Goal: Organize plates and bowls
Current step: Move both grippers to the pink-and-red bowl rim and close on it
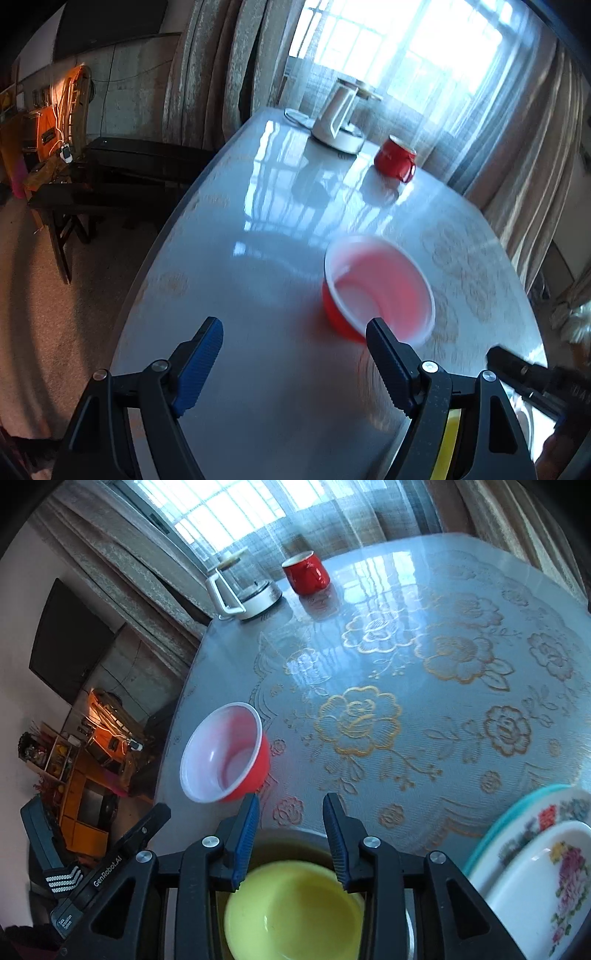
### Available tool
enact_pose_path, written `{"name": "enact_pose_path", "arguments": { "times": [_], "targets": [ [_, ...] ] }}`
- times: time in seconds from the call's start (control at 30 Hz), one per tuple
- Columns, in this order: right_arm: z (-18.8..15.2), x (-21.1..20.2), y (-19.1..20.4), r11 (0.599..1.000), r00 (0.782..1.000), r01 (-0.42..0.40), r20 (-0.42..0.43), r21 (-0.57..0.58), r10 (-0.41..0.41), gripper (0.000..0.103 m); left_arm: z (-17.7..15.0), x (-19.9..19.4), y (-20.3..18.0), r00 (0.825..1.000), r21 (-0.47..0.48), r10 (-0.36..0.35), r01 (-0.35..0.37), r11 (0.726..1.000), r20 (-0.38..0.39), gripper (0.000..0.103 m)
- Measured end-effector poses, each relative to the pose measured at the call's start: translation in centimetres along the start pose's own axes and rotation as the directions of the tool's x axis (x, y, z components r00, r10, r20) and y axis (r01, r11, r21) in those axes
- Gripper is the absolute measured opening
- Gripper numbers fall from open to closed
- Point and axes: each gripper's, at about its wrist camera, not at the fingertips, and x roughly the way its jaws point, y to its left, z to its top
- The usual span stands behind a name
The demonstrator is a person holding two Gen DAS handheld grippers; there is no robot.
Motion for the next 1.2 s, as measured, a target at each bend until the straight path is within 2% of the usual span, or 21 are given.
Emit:
{"name": "enact_pose_path", "arguments": {
  "times": [0.1,0.2,0.43,0.57,0.63,0.73,0.9,1.0,1.2],
  "targets": [
    [0.9,1.2,0.6,1.000,1.000,0.006,-0.018,-0.004,-0.006,0.036,1.1,1.2,0.3,1.000,-0.038,-0.020,0.021,0.999,0.014,0.080],
    [1.6,2.2,0.9,1.000,1.000,0.008,-0.031,0.004,-0.008,0.036,1.6,2.3,0.8,0.997,-0.071,-0.075,0.076,0.995,0.023,0.080],
    [3.4,4.8,1.9,1.000,0.998,0.027,-0.065,0.011,-0.026,0.036,2.2,4.1,1.1,0.989,-0.070,-0.148,0.149,0.986,0.018,0.079],
    [3.8,6.2,2.0,0.999,0.996,0.024,-0.091,0.027,-0.021,0.036,2.2,5.1,1.3,0.992,-0.062,-0.126,0.124,0.990,-0.019,0.072],
    [3.8,6.7,2.0,0.999,0.995,0.024,-0.100,0.025,-0.021,0.036,2.2,5.1,1.4,0.988,-0.070,-0.154,0.152,0.986,-0.032,0.071],
    [3.8,7.3,2.3,0.999,0.994,0.026,-0.108,0.024,-0.023,0.036,2.2,4.9,1.2,0.988,-0.045,-0.152,0.151,0.988,-0.024,0.069],
    [3.8,8.5,2.4,0.999,0.992,0.024,-0.122,0.025,-0.021,0.036,1.9,5.1,0.4,0.989,0.000,-0.144,0.144,0.990,-0.014,0.058],
    [3.7,9.1,2.5,0.999,0.991,0.001,-0.135,0.032,0.003,0.030,1.9,5.5,0.0,0.993,0.031,-0.115,0.115,0.993,-0.011,0.053],
    [3.8,9.6,3.2,1.000,0.989,0.003,-0.145,0.016,-0.001,0.023,1.6,5.8,-0.6,0.993,0.066,-0.116,0.117,0.991,-0.021,0.043]
  ]
}}
